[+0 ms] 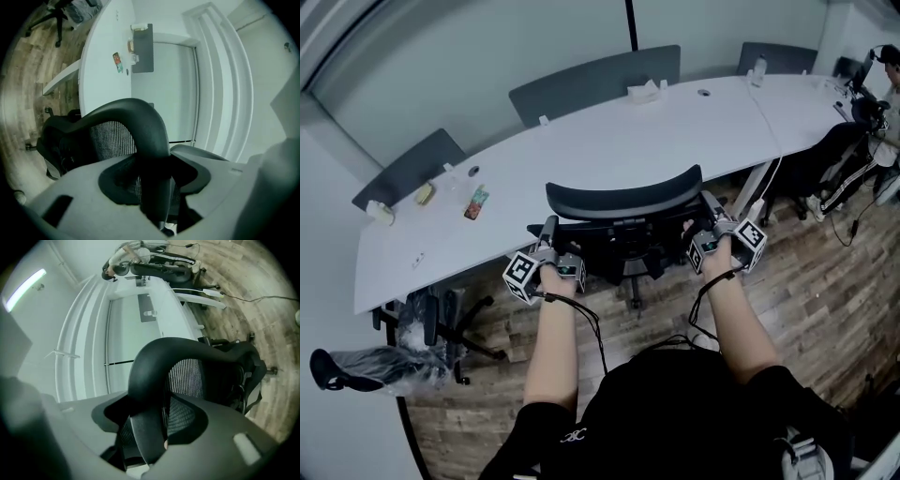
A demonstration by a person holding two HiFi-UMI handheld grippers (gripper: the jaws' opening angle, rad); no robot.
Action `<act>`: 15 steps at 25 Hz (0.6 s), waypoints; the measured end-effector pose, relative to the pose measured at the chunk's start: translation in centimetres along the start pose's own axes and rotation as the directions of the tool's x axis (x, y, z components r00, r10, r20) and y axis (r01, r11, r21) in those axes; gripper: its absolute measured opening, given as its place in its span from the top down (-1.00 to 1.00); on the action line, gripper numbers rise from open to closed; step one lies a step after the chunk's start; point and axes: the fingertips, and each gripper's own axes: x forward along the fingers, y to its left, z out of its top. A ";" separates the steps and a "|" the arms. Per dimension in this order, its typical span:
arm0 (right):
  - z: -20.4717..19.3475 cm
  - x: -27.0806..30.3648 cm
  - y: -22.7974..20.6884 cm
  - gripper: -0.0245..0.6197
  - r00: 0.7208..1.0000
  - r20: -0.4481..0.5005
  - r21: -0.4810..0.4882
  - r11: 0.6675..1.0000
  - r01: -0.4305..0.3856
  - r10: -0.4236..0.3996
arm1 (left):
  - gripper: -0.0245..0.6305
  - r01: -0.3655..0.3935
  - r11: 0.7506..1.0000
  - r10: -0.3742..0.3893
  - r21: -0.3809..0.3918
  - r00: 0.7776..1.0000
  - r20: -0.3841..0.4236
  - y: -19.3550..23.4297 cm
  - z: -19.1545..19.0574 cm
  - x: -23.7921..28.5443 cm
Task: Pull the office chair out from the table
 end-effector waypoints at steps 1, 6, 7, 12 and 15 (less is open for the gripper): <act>0.0 0.0 0.0 0.20 1.000 -0.015 -0.029 1.000 0.002 -0.002 | 0.31 0.012 1.000 -0.012 -0.002 1.000 0.000 -0.1 0.0 0.0; 0.7 -0.5 0.3 0.29 0.999 -0.040 -0.106 0.994 -0.003 -0.001 | 0.32 0.030 1.000 -0.031 -0.004 0.999 -0.011 0.0 -0.8 -0.5; 0.8 -0.6 0.3 0.30 0.999 -0.037 -0.106 0.994 -0.005 0.001 | 0.32 0.033 0.999 -0.033 -0.002 0.999 -0.014 0.0 -1.0 -0.6; 1.2 -1.3 0.2 0.30 0.999 -0.050 -0.109 0.994 -0.002 -0.004 | 0.32 -0.007 1.000 0.007 0.014 1.000 -0.026 0.7 -1.8 -1.7; 1.1 -2.0 0.4 0.30 0.999 -0.053 -0.117 0.993 -0.017 0.011 | 0.31 0.012 1.000 -0.012 0.022 0.999 -0.034 0.5 -2.1 -2.5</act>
